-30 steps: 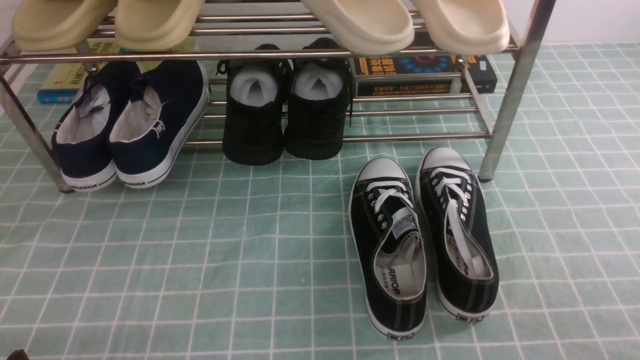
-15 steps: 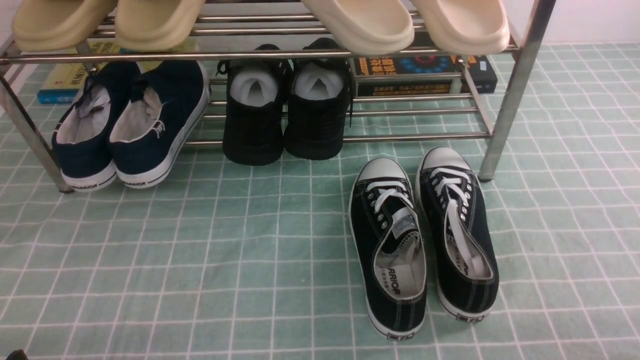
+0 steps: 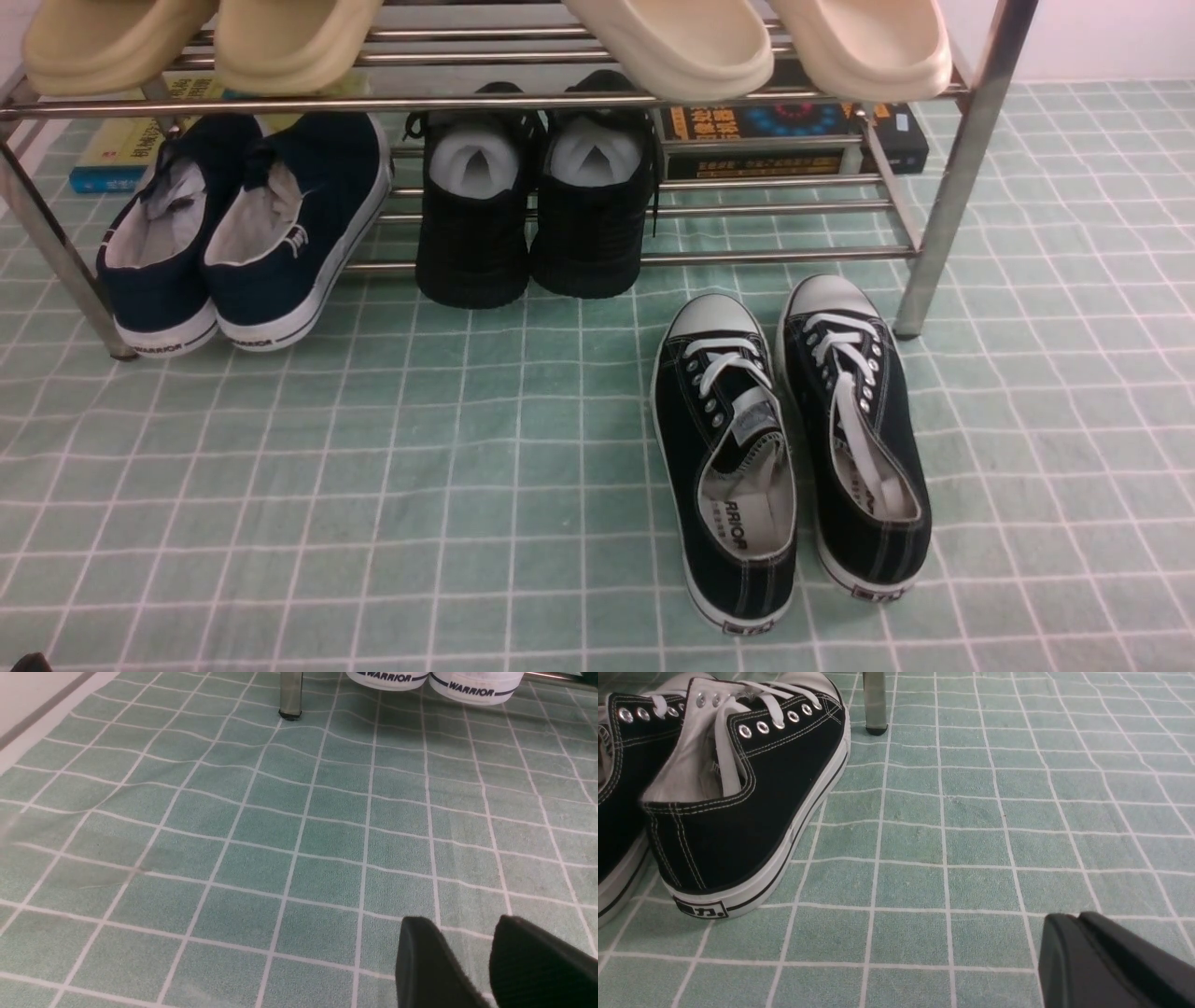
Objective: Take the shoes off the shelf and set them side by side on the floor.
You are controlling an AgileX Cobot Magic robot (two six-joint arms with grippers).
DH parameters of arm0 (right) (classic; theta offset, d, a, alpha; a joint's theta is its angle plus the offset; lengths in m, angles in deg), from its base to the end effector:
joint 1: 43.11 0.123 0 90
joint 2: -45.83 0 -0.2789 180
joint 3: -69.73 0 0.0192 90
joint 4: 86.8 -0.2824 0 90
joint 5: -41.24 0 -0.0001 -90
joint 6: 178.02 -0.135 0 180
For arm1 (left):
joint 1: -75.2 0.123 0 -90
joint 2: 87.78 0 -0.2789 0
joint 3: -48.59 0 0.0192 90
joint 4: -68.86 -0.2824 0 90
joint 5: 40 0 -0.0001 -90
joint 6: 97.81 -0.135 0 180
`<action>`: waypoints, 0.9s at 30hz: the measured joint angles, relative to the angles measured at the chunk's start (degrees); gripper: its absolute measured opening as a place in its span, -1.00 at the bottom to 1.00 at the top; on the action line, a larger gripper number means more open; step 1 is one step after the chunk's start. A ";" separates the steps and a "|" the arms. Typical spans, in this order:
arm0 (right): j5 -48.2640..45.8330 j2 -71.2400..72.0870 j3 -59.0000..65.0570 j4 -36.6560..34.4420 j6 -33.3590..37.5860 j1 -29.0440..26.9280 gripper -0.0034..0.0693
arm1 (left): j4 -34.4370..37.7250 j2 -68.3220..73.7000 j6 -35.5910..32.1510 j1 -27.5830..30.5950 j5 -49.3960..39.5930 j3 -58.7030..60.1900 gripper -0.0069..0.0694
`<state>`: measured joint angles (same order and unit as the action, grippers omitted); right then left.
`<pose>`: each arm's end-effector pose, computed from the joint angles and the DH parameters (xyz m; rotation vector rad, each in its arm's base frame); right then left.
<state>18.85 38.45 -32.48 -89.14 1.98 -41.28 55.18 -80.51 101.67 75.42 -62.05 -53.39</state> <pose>0.1317 0.0063 0.1610 -0.0052 1.8774 0.0625 0.1319 0.0125 0.1617 -0.1748 1.8541 0.0037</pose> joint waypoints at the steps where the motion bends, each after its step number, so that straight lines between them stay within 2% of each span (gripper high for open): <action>1: 0.00 0.00 0.00 0.00 0.00 0.00 -0.79 | 0.00 0.00 0.00 0.00 0.00 0.00 -0.19; 27: 0.00 0.00 0.00 0.00 0.00 0.00 -0.67 | -0.07 0.00 0.00 0.00 0.00 0.00 -0.18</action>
<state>18.85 38.45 -32.48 -89.14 1.98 -41.28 55.11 -80.51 101.67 75.42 -62.05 -53.39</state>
